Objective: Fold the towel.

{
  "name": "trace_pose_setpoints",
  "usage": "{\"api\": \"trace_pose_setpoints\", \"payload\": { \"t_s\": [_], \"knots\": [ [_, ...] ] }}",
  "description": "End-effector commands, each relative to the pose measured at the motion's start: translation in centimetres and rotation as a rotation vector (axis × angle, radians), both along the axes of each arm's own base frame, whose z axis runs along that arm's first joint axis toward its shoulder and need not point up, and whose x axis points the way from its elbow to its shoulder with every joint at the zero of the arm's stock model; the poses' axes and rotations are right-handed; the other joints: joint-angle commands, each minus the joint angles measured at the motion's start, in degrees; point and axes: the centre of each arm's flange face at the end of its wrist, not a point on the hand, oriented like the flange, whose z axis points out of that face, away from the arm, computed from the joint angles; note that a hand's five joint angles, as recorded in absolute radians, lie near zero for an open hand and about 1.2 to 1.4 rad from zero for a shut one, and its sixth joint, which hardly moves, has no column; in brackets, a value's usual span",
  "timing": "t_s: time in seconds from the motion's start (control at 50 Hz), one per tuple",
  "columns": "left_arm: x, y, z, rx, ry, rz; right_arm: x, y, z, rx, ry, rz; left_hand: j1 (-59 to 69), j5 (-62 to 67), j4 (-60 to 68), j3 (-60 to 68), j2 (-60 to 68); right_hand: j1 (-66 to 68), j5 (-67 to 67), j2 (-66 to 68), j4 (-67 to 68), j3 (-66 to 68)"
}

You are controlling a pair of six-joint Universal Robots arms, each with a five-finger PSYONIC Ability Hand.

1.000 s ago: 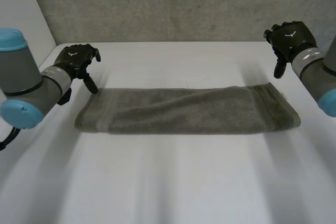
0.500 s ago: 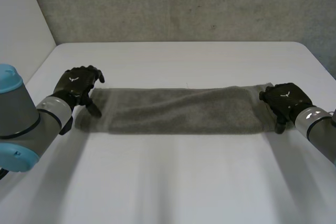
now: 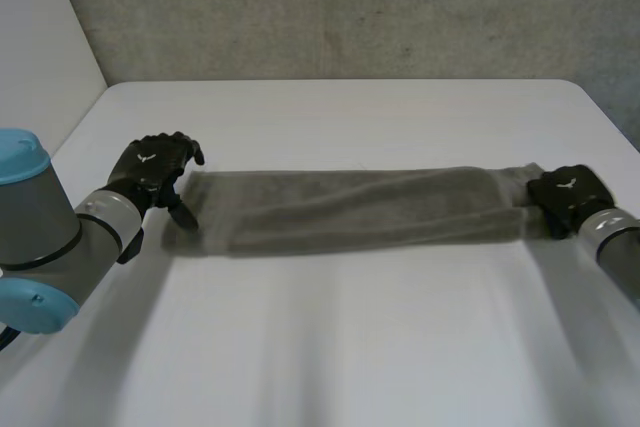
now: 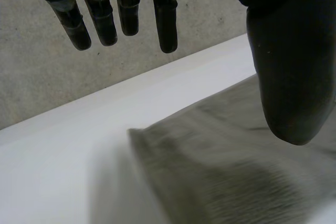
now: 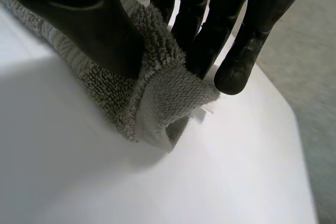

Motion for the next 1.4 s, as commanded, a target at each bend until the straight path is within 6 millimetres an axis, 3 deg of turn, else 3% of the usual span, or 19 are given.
{"api": "trace_pose_setpoints", "payload": {
  "t_s": [0.02, 0.18, 0.26, 0.3, 0.36, 0.4, 0.42, 0.46, 0.48, 0.52, 0.6, 0.64, 0.78, 0.82, 0.86, 0.9, 1.14, 1.26, 1.4],
  "knots": [
    [0.0, 0.0, -0.1, 0.003, 0.0, 0.0, -5.0, -2.7, 2.9, -0.093, 0.073, -0.107, -3.8, -2.4, -4.0, -3.7, -3.4, 5.5, 4.1, 4.7, 3.2, 4.5],
    [0.0, -0.1, -0.2, 0.0, 0.0, 0.002, -7.2, -5.0, 8.0, -0.181, 0.161, -0.182, -3.8, -2.4, -4.0, -3.7, -3.4, 5.5, 4.1, 4.7, 3.2, 4.5],
    [0.0, -0.1, -0.1, -0.003, 0.001, 0.002, -5.5, -5.3, 10.2, -0.219, 0.165, -0.185, -3.8, -2.4, -4.0, -3.7, -3.4, 5.5, 4.1, 4.7, 3.2, 4.5],
    [0.0, -0.1, -0.2, -0.002, 0.0, 0.002, 0.6, -3.9, 12.7, -0.293, 0.138, -0.084, -3.8, -2.4, -4.0, -3.7, -3.4, 5.5, 4.1, 4.7, 3.2, 4.5],
    [0.0, -0.1, -0.2, -0.002, 0.0, 0.002, 4.0, -2.7, 13.5, -0.322, 0.123, -0.019, -3.8, -2.4, -4.0, -3.7, -3.4, 5.5, 4.1, 4.7, 3.2, 4.5],
    [0.0, -0.1, -0.2, -0.003, 0.001, 0.002, 10.2, 0.5, 14.4, -0.362, 0.093, 0.108, -3.8, -2.4, -4.0, -3.7, -3.4, 5.5, 4.1, 4.7, 3.2, 4.5],
    [0.0, -0.1, -0.3, -0.001, 0.0, 0.002, 10.2, 0.5, 14.4, -0.362, 0.093, 0.108, -3.8, -2.4, -4.0, -3.7, -3.4, 5.5, 4.1, 4.7, 3.2, 4.5],
    [0.0, 0.0, -0.3, 0.0, 0.0, 0.0, 16.8, 5.2, 14.1, -0.396, 0.063, 0.276, -3.8, -2.4, -4.0, -3.7, -3.4, 5.5, 4.1, 4.7, 3.2, 4.5],
    [0.0, 0.0, -0.3, 0.002, -0.001, 0.0, 16.8, 5.2, 14.1, -0.396, 0.063, 0.277, -3.8, -2.4, -4.0, -3.7, -3.4, 5.5, 4.1, 4.7, 3.2, 4.5],
    [0.0, 0.0, -0.4, 0.005, -0.001, 0.0, 22.4, 10.1, 12.1, -0.41, 0.039, 0.442, -3.8, -2.4, -4.0, -3.7, -3.4, 5.5, 4.1, 4.7, 3.2, 4.5],
    [0.0, 0.0, -0.5, 0.003, -0.001, 0.0, 26.2, 14.3, 8.5, -0.384, 0.054, 0.575, -3.8, -2.4, -4.0, -3.7, -3.4, 5.5, 4.1, 4.7, 3.2, 4.5],
    [0.0, 0.0, -0.5, 0.002, -0.002, 0.0, 28.0, 17.4, 4.2, -0.33, 0.126, 0.673, -3.8, -2.4, -4.0, -3.7, -3.4, 5.5, 4.1, 4.7, 3.2, 4.5],
    [0.0, 0.1, -0.7, 0.006, -0.003, -0.002, 28.6, 19.8, -1.6, -0.282, 0.286, 0.764, -3.8, -2.4, -4.0, -3.7, -3.4, 5.5, 4.1, 4.7, 3.2, 4.5],
    [-0.1, 0.1, -0.7, 0.006, -0.003, -0.003, 28.6, 19.7, -1.6, -0.285, 0.293, 0.761, -3.8, -2.4, -4.0, -3.7, -3.4, -8.9, -10.3, -9.7, -11.2, -9.9],
    [-0.1, 0.1, -0.8, 0.008, -0.003, -0.003, 28.3, 19.0, -0.4, -0.298, 0.274, 0.731, -3.8, -2.4, -4.0, -3.7, -3.4, -57.8, -59.2, -58.6, -60.1, -58.8],
    [-0.1, 0.1, -0.8, 0.008, -0.003, -0.003, 28.4, 18.9, 1.1, -0.321, 0.249, 0.715, -3.8, -2.4, -4.0, -3.7, -3.4, -61.5, -62.9, -62.3, -63.8, -62.5],
    [-0.1, 0.2, -1.0, 0.014, -0.004, -0.005, 22.7, 15.2, 11.6, -0.293, -0.159, 0.498, -3.8, -2.4, -4.0, -3.7, -3.4, -64.5, -65.9, -65.3, -66.8, -65.5],
    [-0.4, 0.4, -1.0, 0.014, -0.007, -0.018, 19.6, 13.7, 11.2, -0.207, -0.237, 0.437, -3.8, -2.4, -4.0, -3.7, -3.4, -64.5, -65.9, -65.3, -66.8, -65.5],
    [-2.6, 1.9, -0.8, 0.01, 0.001, -0.108, 13.4, 10.2, 6.9, -0.055, -0.219, 0.296, -3.8, -2.4, -4.0, -3.7, -3.4, -60.0, -61.5, -60.8, -62.3, -61.1]
  ]
}}
